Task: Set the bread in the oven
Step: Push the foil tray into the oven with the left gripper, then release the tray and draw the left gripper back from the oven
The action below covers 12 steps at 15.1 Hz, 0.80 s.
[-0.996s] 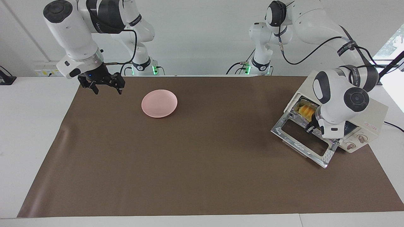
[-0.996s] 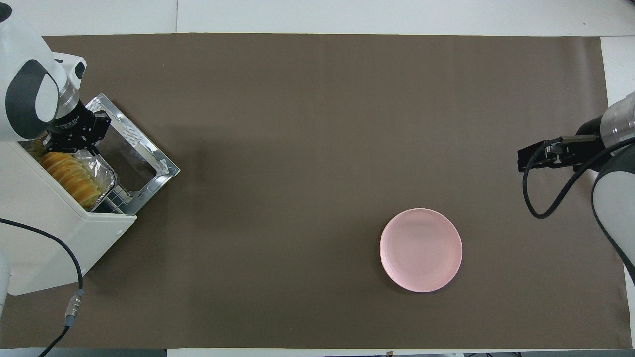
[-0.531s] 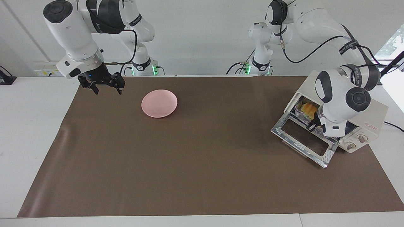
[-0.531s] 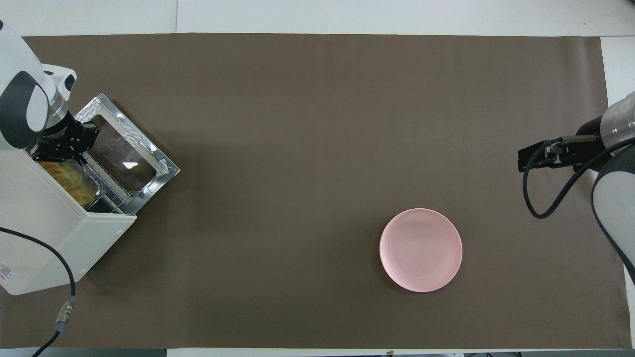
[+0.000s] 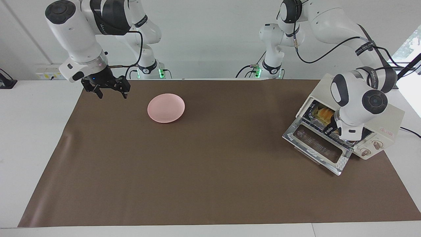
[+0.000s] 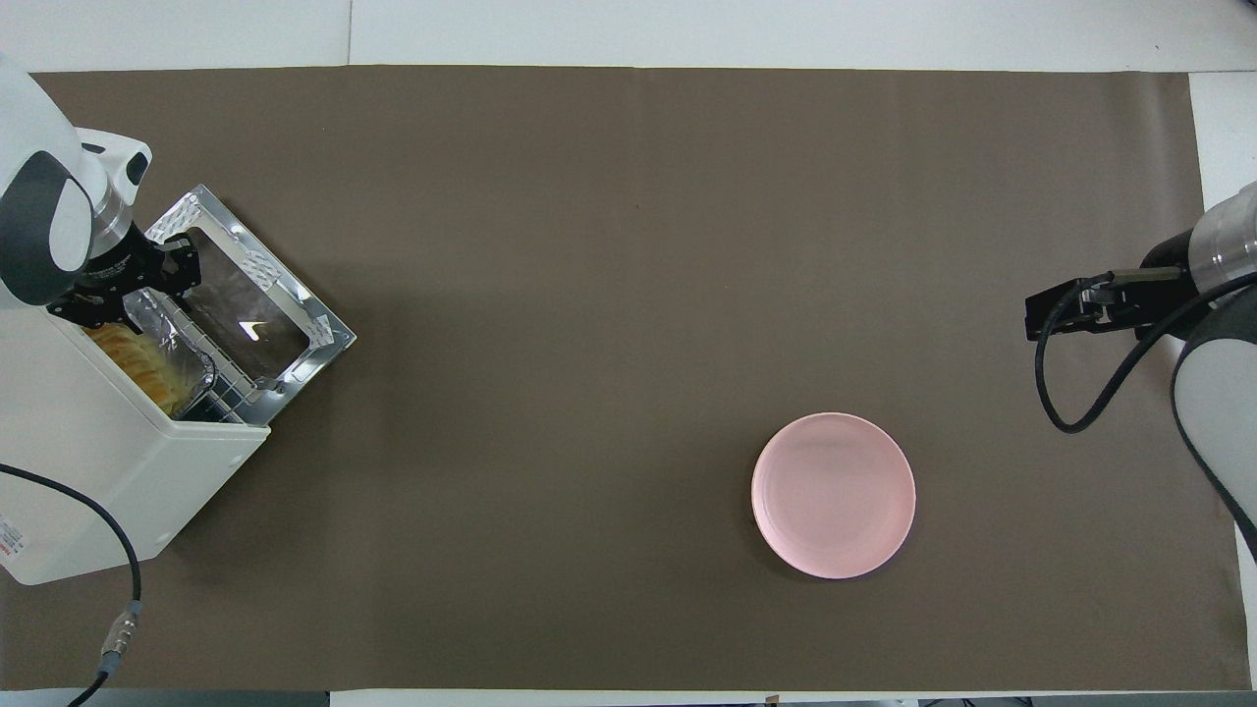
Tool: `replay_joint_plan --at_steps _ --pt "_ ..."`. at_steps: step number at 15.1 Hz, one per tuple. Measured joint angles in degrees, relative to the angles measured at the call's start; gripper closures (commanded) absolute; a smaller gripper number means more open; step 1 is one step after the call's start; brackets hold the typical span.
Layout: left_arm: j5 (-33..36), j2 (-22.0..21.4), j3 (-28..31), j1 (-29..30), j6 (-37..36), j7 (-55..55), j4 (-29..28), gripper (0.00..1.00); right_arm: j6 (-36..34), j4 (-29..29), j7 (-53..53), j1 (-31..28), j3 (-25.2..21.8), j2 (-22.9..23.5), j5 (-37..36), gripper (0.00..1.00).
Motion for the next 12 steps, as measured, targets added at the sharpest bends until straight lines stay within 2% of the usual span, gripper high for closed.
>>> replay_joint_plan --at_steps 3,5,8,12 --pt "0.0 -0.4 -0.5 -0.1 0.8 2.5 1.2 0.00 0.0 0.0 0.0 0.0 0.0 0.0 0.0 0.00" --pt "0.0 -2.1 -0.3 -0.1 0.7 5.2 2.4 0.00 0.0 0.0 0.0 0.0 0.0 0.0 0.0 0.00" --pt "0.0 -7.9 -0.6 -0.2 0.2 10.3 3.2 0.00 0.0 0.0 0.0 0.0 0.0 0.0 0.0 0.00" --pt "0.0 -16.5 -1.0 -0.3 -3.2 24.7 3.2 0.00 0.0 0.0 0.0 0.0 0.0 0.0 0.0 0.00"
